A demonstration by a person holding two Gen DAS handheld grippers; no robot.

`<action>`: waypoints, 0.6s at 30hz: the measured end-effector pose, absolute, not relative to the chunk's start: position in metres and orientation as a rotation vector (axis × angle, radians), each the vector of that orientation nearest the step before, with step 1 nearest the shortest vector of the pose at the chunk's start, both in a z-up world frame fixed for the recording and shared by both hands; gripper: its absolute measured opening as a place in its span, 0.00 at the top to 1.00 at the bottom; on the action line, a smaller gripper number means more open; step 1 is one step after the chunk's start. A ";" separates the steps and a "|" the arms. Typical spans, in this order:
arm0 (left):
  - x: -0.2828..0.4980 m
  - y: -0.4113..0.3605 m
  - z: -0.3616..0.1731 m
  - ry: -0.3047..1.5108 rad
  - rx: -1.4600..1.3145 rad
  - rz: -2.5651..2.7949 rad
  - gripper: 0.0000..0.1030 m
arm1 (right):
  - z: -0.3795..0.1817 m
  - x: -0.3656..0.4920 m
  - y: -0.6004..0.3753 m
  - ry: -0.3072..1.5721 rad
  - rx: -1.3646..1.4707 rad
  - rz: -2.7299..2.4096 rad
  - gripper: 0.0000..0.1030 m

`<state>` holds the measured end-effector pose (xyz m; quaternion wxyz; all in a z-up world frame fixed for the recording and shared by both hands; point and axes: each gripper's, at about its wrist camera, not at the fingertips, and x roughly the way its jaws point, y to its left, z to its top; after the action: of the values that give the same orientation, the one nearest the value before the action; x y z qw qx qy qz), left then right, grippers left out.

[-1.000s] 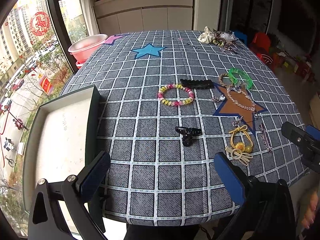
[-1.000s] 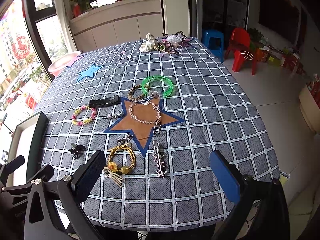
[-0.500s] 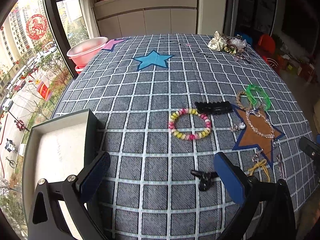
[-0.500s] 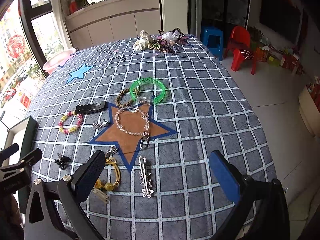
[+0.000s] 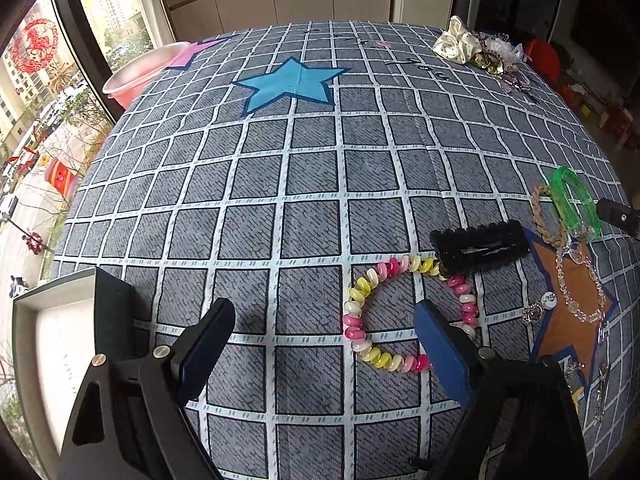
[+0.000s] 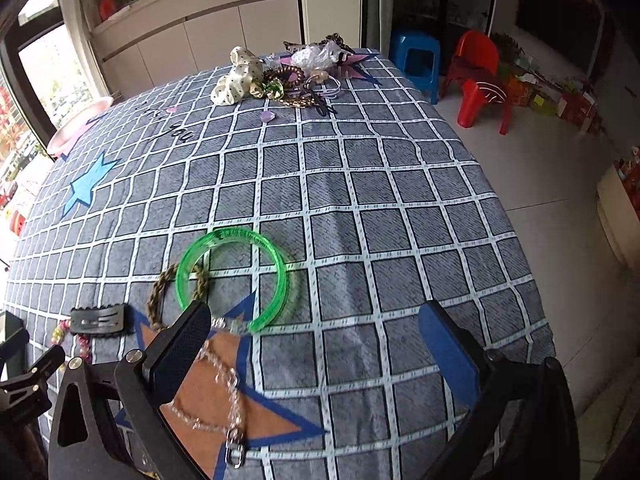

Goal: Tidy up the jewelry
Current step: 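Grasp the pink-yellow beaded bracelet with left tool while right grasps green glow bracelet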

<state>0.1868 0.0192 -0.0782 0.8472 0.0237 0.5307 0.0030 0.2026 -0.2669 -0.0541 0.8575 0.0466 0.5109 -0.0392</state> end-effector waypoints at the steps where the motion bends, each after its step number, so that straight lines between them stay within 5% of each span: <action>1: 0.188 0.019 -0.079 1.115 0.048 -0.002 0.06 | -0.060 0.208 -0.266 1.088 0.093 -0.081 0.04; 4: 0.189 0.014 -0.078 1.105 0.061 -0.027 0.09 | -0.076 0.220 -0.262 1.127 0.092 -0.066 0.20; 7: 0.189 0.006 -0.075 1.099 0.059 -0.076 0.27 | -0.076 0.224 -0.254 1.104 0.030 -0.067 0.25; 10: 0.186 -0.005 -0.072 1.086 0.085 -0.135 0.60 | -0.074 0.224 -0.247 1.089 0.014 -0.043 0.37; 11: 0.185 -0.009 -0.071 1.083 0.098 -0.145 0.76 | -0.072 0.223 -0.245 1.084 0.012 -0.026 0.49; 12: 0.185 -0.011 -0.071 1.084 0.101 -0.155 0.82 | -0.071 0.222 -0.243 1.075 0.006 -0.019 0.69; 14: 0.185 -0.012 -0.070 1.093 0.079 -0.167 0.83 | -0.070 0.222 -0.242 1.073 0.016 -0.009 0.93; 18: 0.178 -0.009 -0.056 1.066 0.033 -0.186 0.83 | -0.060 0.213 -0.245 1.035 0.046 0.003 0.93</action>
<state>0.1775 -0.0094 -0.0560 0.8571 0.0157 0.5073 -0.0883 0.2135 -0.2455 -0.0604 0.8687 0.0220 0.4949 0.0014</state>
